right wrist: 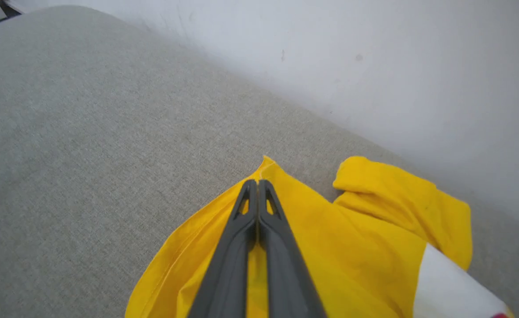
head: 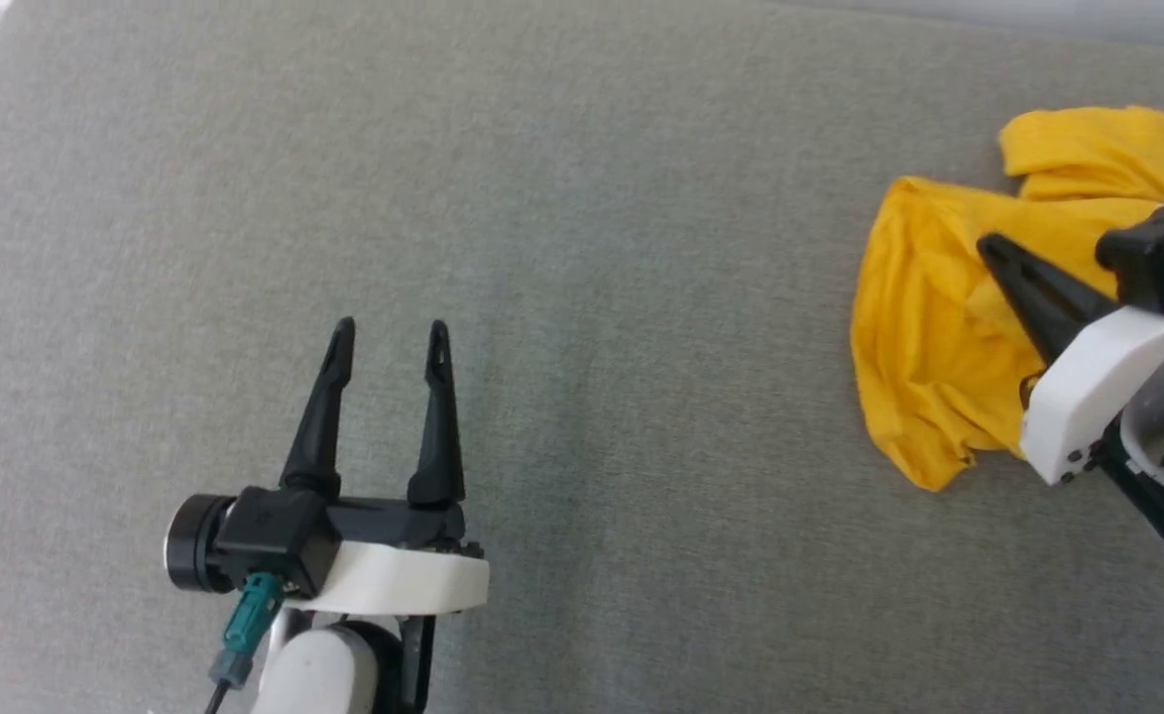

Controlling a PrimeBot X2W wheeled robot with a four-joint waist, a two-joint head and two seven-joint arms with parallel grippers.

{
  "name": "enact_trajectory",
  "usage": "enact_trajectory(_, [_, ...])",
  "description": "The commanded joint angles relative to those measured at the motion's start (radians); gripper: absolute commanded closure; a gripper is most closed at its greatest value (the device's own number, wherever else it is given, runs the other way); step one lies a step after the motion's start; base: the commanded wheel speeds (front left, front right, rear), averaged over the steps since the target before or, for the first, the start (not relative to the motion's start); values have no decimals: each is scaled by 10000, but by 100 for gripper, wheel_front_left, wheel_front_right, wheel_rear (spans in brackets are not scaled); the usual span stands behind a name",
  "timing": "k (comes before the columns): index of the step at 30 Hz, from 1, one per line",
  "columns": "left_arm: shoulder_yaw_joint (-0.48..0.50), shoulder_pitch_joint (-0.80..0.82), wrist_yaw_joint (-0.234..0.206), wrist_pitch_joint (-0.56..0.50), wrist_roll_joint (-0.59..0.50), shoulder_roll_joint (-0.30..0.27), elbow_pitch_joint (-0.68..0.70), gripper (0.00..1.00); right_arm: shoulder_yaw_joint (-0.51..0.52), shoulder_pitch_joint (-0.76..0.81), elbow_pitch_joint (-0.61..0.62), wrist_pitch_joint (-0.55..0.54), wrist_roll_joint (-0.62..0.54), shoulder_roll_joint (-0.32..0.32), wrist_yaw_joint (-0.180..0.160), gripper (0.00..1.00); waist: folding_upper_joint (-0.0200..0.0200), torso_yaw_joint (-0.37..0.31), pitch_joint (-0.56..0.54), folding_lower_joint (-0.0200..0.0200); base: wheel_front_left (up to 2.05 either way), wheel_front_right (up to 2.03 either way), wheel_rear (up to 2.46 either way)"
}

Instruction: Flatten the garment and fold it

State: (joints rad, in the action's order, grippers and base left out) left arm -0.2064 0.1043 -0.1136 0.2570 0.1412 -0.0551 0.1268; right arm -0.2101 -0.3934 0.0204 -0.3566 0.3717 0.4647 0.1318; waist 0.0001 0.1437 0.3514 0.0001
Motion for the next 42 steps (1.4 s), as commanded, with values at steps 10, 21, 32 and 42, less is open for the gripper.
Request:
enact_trajectory(10, [378, -424, 334, 47, -69, 43, -105, 0, 245, -90, 1664, -73, 123, -305, -11, 100, -1, -1045, -1250, -1, 0, 0, 0])
enact_trajectory(21, [817, -805, 409, 47, -182, 19, 77, 0, -322, 2523, 5140, -3354, 3743, -873, -11, 100, -1, -1444, -1205, -1, 0, 0, 0])
enact_trajectory(32, [462, -573, 464, 47, -173, 36, 49, 0, -865, 5083, 4739, -6026, 4961, -115, -11, 100, -1, -1285, -874, -1, 0, 0, 0])
enact_trajectory(42, [305, -320, 393, 47, -33, 44, -107, 0, -1782, 4310, 2200, -3567, 2626, 18, -11, 0, -1, -853, -620, -1, 0, 0, 0])
